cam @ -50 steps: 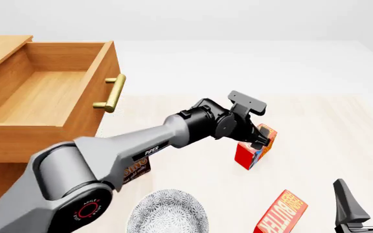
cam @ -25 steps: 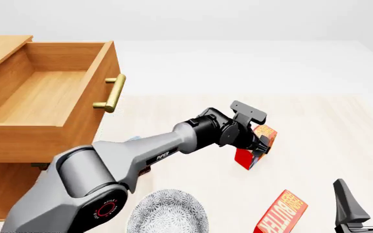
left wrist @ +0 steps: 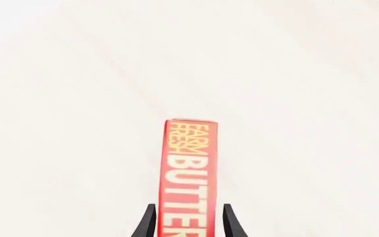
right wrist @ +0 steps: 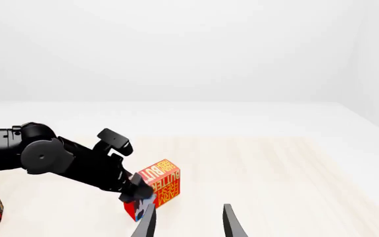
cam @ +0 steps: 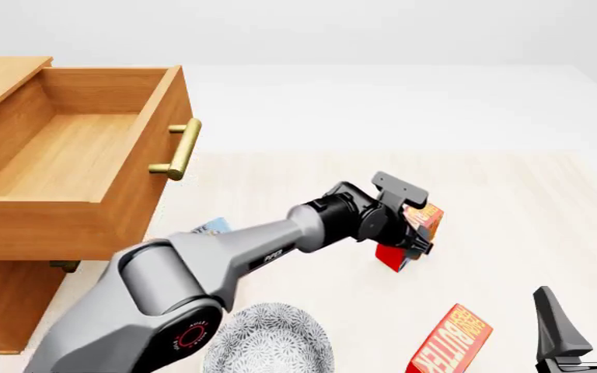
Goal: Put the butter at the front in the top drawer of the cabinet and close it.
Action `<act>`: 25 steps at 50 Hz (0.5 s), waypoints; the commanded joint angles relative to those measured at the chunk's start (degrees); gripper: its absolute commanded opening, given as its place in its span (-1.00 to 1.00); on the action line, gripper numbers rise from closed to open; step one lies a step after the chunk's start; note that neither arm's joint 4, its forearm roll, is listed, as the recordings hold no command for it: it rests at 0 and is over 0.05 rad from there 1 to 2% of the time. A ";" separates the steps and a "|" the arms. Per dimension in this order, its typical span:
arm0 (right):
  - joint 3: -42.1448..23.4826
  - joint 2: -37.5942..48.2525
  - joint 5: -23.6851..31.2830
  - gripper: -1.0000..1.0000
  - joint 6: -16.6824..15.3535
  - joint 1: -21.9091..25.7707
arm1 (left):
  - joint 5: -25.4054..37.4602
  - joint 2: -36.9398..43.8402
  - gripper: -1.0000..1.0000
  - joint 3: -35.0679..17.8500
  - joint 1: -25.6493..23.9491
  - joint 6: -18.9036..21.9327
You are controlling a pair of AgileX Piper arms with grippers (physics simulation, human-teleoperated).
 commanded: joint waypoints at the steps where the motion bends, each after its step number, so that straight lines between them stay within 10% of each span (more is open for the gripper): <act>1: -0.01 0.01 -0.20 1.00 0.01 -0.01 | 0.69 2.89 1.00 -2.46 -0.24 -0.54; 25: -0.04 0.01 -0.18 1.00 0.01 -0.03 | 1.03 7.07 1.00 -5.06 -0.29 -1.50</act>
